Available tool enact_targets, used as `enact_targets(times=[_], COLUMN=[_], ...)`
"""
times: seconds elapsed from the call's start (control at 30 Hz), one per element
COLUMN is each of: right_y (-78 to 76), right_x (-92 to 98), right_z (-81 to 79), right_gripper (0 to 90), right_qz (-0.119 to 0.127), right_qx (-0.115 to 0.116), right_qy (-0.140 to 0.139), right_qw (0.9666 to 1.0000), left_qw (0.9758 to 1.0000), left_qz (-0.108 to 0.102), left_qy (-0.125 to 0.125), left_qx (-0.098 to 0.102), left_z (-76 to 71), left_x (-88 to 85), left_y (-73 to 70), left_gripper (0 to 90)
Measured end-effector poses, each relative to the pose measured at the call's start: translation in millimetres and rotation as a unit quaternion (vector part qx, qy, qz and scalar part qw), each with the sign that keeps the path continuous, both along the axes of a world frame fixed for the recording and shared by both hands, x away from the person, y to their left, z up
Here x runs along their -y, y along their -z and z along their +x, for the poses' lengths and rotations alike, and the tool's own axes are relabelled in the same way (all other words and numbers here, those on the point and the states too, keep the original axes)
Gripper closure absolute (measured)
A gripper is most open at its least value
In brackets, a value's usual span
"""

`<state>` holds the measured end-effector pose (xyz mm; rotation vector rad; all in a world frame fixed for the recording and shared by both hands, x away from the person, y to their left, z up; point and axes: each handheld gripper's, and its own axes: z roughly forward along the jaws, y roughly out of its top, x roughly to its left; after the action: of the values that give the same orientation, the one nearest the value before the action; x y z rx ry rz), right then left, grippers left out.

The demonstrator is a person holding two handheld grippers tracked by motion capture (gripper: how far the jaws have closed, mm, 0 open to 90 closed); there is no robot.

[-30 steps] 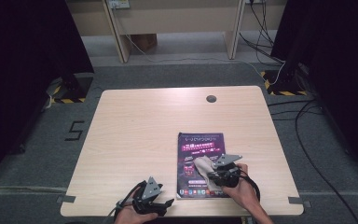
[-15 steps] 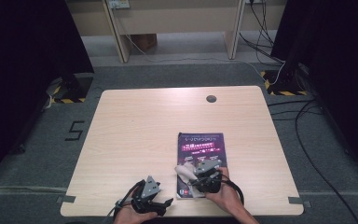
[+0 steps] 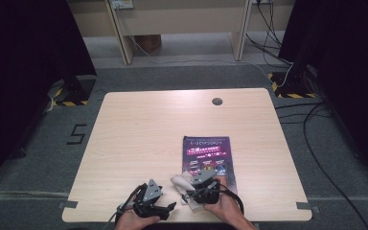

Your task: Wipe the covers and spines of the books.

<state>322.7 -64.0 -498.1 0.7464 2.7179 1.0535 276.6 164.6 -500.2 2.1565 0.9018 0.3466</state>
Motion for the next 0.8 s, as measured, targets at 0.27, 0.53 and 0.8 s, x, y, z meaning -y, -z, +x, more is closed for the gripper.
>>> enact_targets(times=[0.27,0.53,0.8], right_y=[0.2,-0.2,-0.2], right_x=[-8.9,-3.7,-14.3], right_z=[-6.9,-3.3,-11.4], right_gripper=[75.5,75.2,75.7], right_qz=[0.002,0.003,0.0], right_qx=[-0.002,-0.006,-0.002], right_qy=[-0.017,-0.008,-0.023], right_qw=[0.9998,0.9999,0.9997], left_qw=[0.9998,0.9997,0.9998], left_qz=[-0.003,-0.005,-0.002], left_qy=[-0.019,-0.022,-0.02], left_qx=[0.001,0.003,0.0], left_z=[3.6,3.5,3.4], left_x=[-7.7,-8.9,-9.8], left_y=[-1.3,-2.3,-1.9], left_gripper=[22.5,22.4,22.2])
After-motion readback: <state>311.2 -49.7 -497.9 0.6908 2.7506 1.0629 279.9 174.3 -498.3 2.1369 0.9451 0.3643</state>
